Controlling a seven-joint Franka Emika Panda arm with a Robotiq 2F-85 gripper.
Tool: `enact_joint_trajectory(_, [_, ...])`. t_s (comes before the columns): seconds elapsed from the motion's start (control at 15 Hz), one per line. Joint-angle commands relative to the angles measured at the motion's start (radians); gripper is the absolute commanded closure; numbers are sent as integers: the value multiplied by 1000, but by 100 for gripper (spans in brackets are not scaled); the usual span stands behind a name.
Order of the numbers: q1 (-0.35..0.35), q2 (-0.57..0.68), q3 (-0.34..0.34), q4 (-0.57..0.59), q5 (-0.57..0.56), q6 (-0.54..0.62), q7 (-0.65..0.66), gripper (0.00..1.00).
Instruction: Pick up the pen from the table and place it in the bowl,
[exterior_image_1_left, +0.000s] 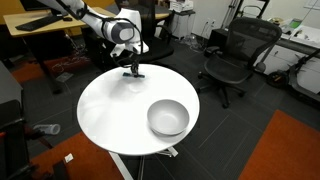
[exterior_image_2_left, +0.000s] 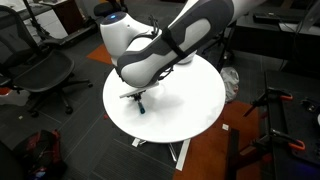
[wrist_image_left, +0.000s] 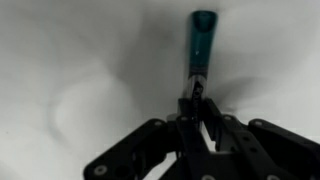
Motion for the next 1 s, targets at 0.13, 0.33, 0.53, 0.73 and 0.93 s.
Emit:
enact_joint_trajectory(0.13, [-7, -40, 0, -23, -3, -28, -35, 95])
enact_joint_trajectory(0.33, [-16, -132, -13, -123, -16, -19, -65, 95])
enact_joint_trajectory(0.53, [-29, -263, -39, -258, -29, 10, -98, 95])
enact_joint_trajectory(0.73, [-52, -385, -67, -368, -40, 26, -123, 95])
enact_joint_trajectory(0.93, [-89, -518, -98, -493, -50, 47, -127, 95])
